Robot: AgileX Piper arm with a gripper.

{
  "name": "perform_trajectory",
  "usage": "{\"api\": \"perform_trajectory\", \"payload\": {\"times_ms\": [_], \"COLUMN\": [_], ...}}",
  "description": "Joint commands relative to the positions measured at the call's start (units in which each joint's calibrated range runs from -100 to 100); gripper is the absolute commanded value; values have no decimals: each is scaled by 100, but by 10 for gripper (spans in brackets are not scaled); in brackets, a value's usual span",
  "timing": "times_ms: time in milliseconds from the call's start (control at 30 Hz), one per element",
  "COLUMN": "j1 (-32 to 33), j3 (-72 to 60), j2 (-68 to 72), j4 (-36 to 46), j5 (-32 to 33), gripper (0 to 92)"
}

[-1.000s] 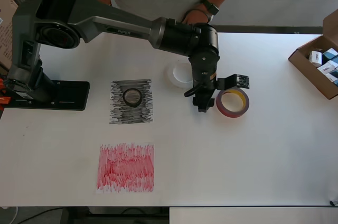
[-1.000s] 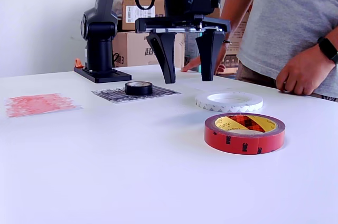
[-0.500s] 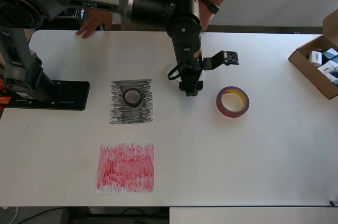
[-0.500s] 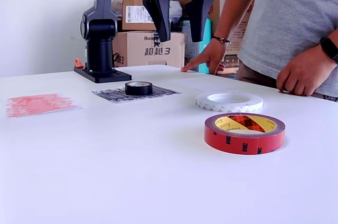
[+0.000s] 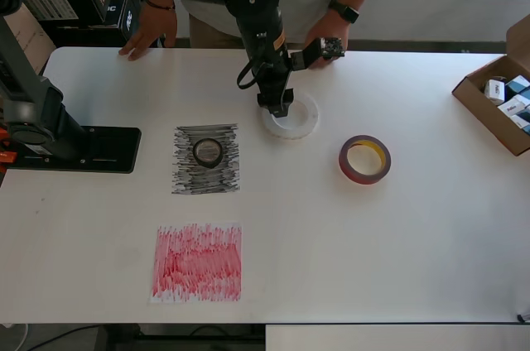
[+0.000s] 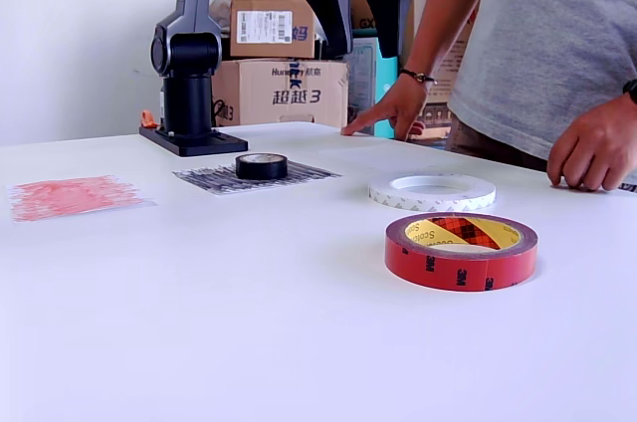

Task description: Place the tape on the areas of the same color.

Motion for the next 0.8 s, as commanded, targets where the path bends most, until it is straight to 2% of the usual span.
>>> {"api": "perform_trajectory", "payload": {"times_ms": [0,433,767], "j1": [96,246,175], "j3": [194,248,239], "j2": [18,916,1346], "j4": [-496,-1107,-1217], "j5": [5,349,668], "gripper": [717,717,717]}}
